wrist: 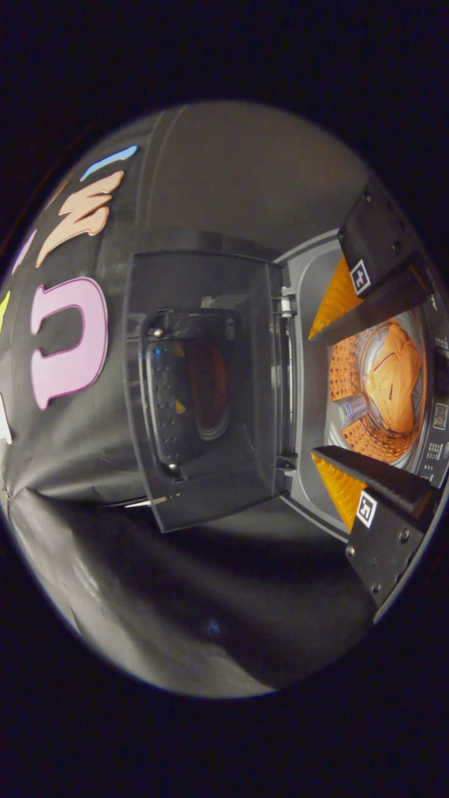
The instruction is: Put the clothes into the washing machine and then close the washing machine lid.
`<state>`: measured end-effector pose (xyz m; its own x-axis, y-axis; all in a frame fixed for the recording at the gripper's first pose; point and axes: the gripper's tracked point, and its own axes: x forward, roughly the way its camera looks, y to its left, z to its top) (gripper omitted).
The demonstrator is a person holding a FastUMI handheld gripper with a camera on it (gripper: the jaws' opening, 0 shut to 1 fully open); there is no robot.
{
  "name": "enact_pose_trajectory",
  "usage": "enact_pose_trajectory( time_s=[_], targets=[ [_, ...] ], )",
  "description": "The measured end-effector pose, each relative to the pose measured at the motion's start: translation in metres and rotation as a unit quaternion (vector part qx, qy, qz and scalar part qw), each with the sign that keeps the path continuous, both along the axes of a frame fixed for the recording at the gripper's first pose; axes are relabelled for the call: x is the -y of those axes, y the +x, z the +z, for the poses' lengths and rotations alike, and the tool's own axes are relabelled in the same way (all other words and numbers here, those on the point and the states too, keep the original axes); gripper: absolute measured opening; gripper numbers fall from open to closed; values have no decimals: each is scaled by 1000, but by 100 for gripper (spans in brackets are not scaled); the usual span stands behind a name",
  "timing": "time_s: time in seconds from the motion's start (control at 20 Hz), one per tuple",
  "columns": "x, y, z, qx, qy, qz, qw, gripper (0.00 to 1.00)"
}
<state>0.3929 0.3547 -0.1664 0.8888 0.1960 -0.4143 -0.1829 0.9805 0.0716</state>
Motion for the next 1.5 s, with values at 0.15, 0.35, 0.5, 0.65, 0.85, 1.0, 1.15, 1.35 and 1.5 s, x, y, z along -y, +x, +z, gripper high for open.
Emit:
enact_pose_trajectory(
  time_s=[0.15,0.35,0.5,0.65,0.85,1.0,1.15,1.35,1.5],
  targets=[
    [-5,2,33,43,-26,7,999,98],
    [-23,8,94,108,-30,20,994,97],
    [-32,11,135,148,-36,21,988,97],
    [-42,19,172,178,-19,20,984,97],
    [-41,40,207,209,8,-4,978,97],
    [-35,59,235,231,39,-23,972,96],
    [-14,86,249,250,43,-63,965,96],
    [2,124,244,264,38,-109,958,96],
    [-10,146,216,232,16,-98,968,96]
  ],
)
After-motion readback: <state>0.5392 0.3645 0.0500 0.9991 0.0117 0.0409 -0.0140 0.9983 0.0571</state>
